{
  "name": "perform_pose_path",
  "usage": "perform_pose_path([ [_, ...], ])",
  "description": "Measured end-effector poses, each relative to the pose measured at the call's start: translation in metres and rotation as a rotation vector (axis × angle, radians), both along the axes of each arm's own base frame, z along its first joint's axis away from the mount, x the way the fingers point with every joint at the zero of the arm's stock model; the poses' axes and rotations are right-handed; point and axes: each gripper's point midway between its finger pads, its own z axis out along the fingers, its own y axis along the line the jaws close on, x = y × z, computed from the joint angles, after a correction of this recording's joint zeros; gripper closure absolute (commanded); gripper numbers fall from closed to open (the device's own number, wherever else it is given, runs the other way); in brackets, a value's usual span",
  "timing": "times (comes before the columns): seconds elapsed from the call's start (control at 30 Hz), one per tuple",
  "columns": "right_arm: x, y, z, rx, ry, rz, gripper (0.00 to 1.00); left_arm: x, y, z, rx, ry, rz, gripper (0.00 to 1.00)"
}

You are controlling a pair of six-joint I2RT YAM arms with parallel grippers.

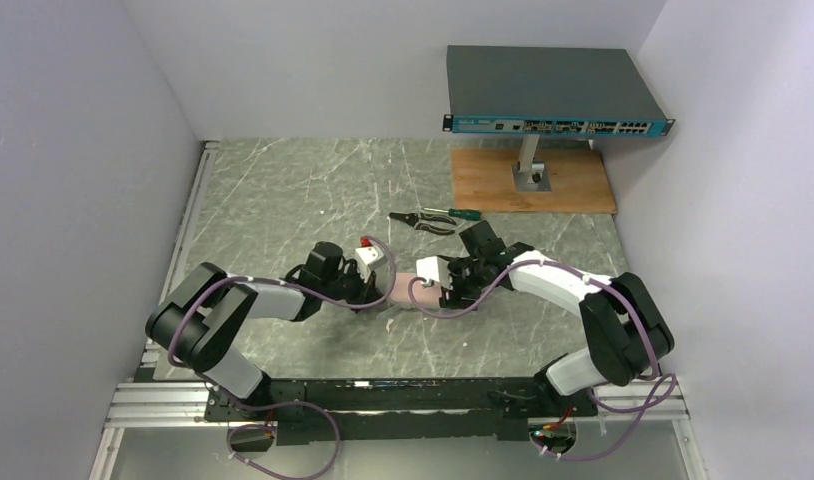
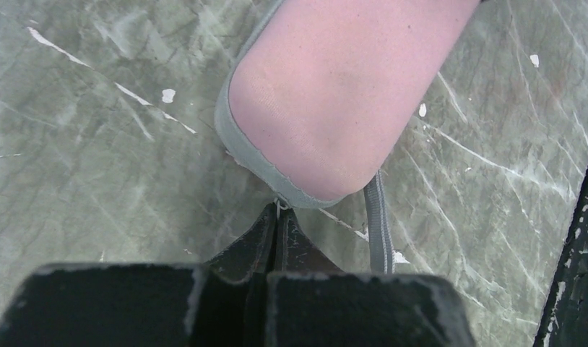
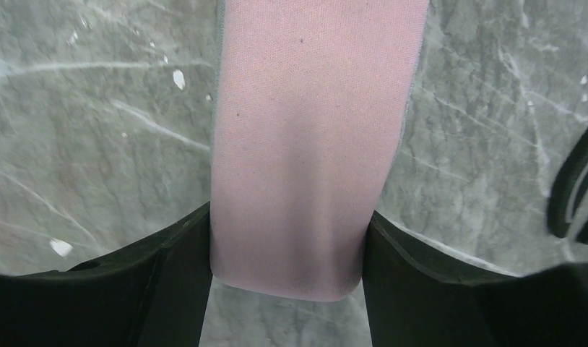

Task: Open the umbrella

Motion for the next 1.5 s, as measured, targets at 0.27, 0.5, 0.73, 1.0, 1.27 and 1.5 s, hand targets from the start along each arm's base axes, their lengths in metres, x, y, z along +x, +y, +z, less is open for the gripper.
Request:
perform_pose_path([
  [0.27, 0.007, -0.006, 0.004, -0.072, -0.102, 0.175, 1.00, -0.007, -0.008, -0.001, 0.022, -0.045, -0.067, 1.00],
  [0.5, 0.003, -0.002, 0.001, -0.110, -0.137, 0.283, 0.99, 0.012, -0.008, 0.007, 0.040, -0.080, -0.076, 0.99],
  [0.73, 0.005, 0.003, 0.001, -0.129, -0.157, 0.307, 0.36, 0.026, 0.000, 0.005, 0.071, -0.098, -0.063, 0.33],
  [1.0, 0.016, -0.020, 0.022, -0.052, -0.079, 0.045, 0.00, 0.032, 0.018, 0.044, 0.034, -0.188, -0.011, 0.31],
  [1.27, 0.026, -0.036, 0.104, 0.136, -0.117, -0.338, 0.53, 0.073, 0.007, 0.085, 0.060, -0.293, -0.032, 0.60],
  [1.5, -0.017, -0.051, 0.059, 0.083, 0.043, -0.414, 0.71, 0.073, -0.014, 0.065, 0.093, -0.233, -0.083, 0.69],
])
